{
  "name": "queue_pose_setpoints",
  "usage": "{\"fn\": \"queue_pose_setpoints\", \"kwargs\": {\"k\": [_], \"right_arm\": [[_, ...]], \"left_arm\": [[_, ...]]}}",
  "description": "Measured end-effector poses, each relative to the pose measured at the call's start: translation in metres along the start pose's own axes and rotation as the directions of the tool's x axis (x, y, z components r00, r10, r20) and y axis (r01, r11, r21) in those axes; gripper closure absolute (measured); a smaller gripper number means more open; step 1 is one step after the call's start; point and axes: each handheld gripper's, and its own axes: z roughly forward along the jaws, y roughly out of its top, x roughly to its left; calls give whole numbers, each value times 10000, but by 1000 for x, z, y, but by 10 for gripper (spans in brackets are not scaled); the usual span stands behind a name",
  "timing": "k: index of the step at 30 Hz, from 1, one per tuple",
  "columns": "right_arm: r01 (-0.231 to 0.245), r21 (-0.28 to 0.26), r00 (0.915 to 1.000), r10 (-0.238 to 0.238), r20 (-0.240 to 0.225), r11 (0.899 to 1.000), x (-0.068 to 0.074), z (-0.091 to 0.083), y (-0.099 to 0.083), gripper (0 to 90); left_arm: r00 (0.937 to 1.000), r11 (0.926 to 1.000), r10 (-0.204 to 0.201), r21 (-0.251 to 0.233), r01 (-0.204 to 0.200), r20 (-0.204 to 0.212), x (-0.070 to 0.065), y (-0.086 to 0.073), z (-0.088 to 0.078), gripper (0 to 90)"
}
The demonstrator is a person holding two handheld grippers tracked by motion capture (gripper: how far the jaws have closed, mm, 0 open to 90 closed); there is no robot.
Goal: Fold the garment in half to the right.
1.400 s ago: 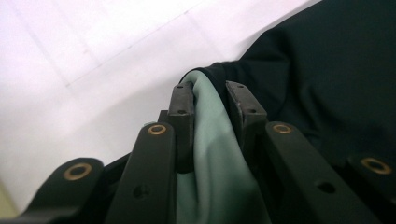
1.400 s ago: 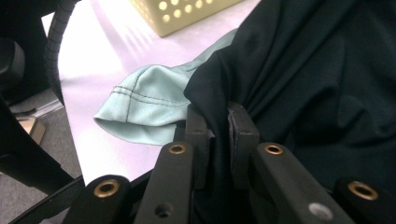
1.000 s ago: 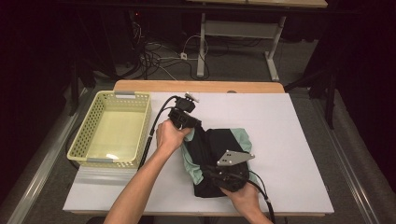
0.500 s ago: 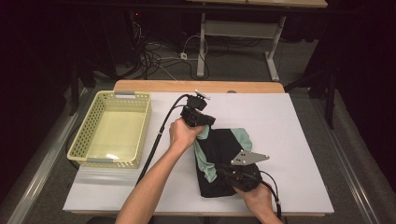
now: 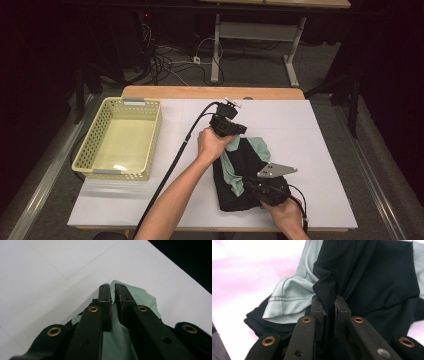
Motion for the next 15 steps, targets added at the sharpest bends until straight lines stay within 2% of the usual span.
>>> {"fn": "queue_pose_setpoints", "kwargs": {"k": [5,7,8,9,10,11,14,15], "right_arm": [[-125,175,9999,123,96,9998,-4,2,-4,820],[-223,314,9997,220,119,9993,-7,4,-7,820],[-294,385,9995,288,149,9988,-7,6,-8,821],[-294,385,9995,288,149,9988,-7,6,-8,821],[-412,457,9991,406,132,9981,-9,8,-11,820],[-464,462,9989,459,114,9979,-10,9,-11,820],[-581,462,9983,578,75,9972,-11,9,-12,820],[-557,476,9984,554,90,9973,-11,9,-12,819]], "left_arm": [[9999,9999,61,-118,-59,114,-3,1,8,806],[9999,9989,135,-459,-132,78,-6,1,8,736],[9999,9989,135,-459,-132,78,-6,1,8,708],[9997,9980,247,-582,-243,65,-8,2,7,708],[9989,9962,441,-752,-450,-131,-10,2,4,629],[9983,9953,523,-805,-542,-261,-11,3,2,592],[9969,9940,645,-856,-681,-446,-13,3,-2,553],[9963,9926,675,-973,-724,-528,-13,3,-7,513]]}}
